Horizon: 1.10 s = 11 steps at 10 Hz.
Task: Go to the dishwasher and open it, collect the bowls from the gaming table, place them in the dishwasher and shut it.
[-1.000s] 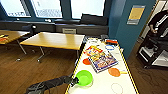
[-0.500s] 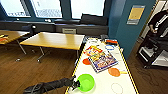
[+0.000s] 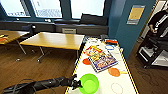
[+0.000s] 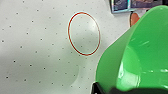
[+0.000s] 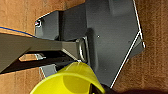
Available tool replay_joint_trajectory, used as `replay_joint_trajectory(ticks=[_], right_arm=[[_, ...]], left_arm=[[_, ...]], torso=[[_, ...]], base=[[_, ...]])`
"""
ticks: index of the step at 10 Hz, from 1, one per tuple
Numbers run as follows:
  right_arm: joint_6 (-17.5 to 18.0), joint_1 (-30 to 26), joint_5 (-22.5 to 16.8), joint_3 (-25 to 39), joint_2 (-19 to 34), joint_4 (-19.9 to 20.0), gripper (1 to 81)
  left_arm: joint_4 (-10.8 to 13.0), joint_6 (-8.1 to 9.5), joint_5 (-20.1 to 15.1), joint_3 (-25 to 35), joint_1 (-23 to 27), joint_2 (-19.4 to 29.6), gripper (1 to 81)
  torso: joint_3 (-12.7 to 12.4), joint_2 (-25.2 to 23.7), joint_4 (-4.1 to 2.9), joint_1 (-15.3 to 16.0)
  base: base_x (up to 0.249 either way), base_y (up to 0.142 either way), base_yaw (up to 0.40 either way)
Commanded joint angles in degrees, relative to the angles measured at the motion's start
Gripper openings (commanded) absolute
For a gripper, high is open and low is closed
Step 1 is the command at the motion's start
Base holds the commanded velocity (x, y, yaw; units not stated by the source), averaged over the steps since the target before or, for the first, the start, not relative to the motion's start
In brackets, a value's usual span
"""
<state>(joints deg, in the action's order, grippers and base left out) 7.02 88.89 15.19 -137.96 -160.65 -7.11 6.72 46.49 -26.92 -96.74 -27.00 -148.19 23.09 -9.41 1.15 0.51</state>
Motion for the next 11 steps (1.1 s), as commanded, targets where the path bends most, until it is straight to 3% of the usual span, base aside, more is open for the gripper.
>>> replay_joint_trajectory(ticks=[1, 3, 4, 5, 6, 7, 9, 11], right_arm=[[-0.3, -0.5, -3.0, 0.6, 0.9, -1.1, 1.0], [-0.3, -1.0, -6.0, 0.3, 0.2, -1.1, 1.0], [-0.3, -0.7, -6.0, -0.3, 0.0, -1.0, 1.0], [-0.2, -0.3, -5.8, -0.5, 0.1, -0.9, 1.0], [0.0, -0.2, -5.7, -1.1, 0.1, -0.5, 1.0], [0.1, -0.2, -5.9, -1.2, 0.1, -0.5, 1.0], [-0.1, 0.4, -6.1, -1.5, 0.4, -1.0, 1.0], [-0.3, 1.1, -6.6, -2.0, 0.4, -1.1, 1.0]], left_arm=[[11.8, 0.0, 4.1, 25.2, 2.8, 23.1, 1.0], [17.5, -0.35, 10.5, 29.3, -7.0, 32.5, 1.0], [21.9, -0.35, 15.2, 28.9, -14.3, 35.2, 1.0], [24.0, -0.35, 20.1, 27.2, -20.9, 36.0, 1.0], [26.7, -0.62, 24.4, 24.8, -26.9, 35.2, 1.0], [28.6, -0.62, 25.5, 22.3, -30.8, 34.6, 1.0], [29.8, -0.79, 26.4, 14.7, -38.2, 32.0, 1.0], [30.5, -0.88, 33.2, 3.6, -45.3, 26.3, 1.0]], torso=[[0.0, 0.0, 0.0, 0.0], [0.0, 0.0, 0.0, 0.0], [0.0, 0.0, 0.0, 0.0], [0.0, 0.0, 0.0, 0.0], [0.0, 0.0, 0.0, 0.0], [0.0, 0.0, 0.0, 0.0], [0.0, 0.0, 0.0, 0.0], [0.0, 0.0, 0.0, 0.0]], base=[[0.0, 0.0, 0.0], [0.0, 0.0, 0.0], [0.0, 0.0, 0.0], [0.0, 0.0, 0.0], [0.0, 0.0, 0.0], [0.0, 0.0, 0.0], [0.0, 0.0, 0.0], [0.0, 0.0, 0.0]])
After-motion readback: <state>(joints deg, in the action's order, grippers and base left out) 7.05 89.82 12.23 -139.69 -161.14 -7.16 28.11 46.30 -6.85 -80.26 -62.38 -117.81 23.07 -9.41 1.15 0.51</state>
